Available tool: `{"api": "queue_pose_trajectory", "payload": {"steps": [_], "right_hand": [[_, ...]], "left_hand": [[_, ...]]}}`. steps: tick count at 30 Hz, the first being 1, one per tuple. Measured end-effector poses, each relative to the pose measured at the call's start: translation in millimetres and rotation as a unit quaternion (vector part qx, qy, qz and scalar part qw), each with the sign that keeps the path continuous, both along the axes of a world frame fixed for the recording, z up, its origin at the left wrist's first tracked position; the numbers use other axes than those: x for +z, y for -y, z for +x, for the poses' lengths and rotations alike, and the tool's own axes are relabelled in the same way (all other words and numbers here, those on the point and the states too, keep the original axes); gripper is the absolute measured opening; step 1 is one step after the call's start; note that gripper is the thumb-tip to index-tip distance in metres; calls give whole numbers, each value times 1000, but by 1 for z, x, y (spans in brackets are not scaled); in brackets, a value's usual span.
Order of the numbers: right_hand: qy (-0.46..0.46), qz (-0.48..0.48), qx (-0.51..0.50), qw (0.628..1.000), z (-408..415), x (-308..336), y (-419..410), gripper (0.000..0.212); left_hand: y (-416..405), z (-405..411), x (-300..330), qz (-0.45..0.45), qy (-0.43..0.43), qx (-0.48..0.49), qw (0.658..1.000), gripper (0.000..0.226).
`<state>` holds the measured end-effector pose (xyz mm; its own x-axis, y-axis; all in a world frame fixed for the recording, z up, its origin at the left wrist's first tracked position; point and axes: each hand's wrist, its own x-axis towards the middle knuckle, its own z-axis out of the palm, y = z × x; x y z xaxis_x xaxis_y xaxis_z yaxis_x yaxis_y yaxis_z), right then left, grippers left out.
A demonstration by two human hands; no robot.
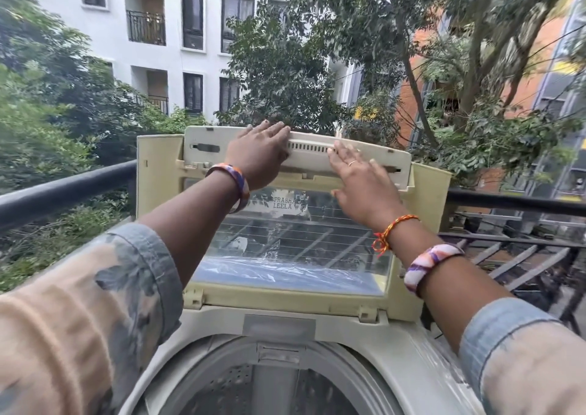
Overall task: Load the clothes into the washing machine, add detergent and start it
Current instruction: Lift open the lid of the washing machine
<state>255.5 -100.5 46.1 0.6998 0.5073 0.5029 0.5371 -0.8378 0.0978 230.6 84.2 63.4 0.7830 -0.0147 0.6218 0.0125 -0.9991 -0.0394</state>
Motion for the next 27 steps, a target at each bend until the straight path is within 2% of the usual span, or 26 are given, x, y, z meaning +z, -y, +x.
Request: {"api": "queue_pose_trajectory", "payload": {"steps": [20, 27], "right_hand": [[16, 5, 10, 1000, -8, -9, 7, 73], [16, 2, 8, 1000, -17, -8, 9, 73]], "left_hand": [[5, -10, -9, 0, 47, -14, 999, 49], [10, -21, -7, 2, 39, -14, 999, 49]]}}
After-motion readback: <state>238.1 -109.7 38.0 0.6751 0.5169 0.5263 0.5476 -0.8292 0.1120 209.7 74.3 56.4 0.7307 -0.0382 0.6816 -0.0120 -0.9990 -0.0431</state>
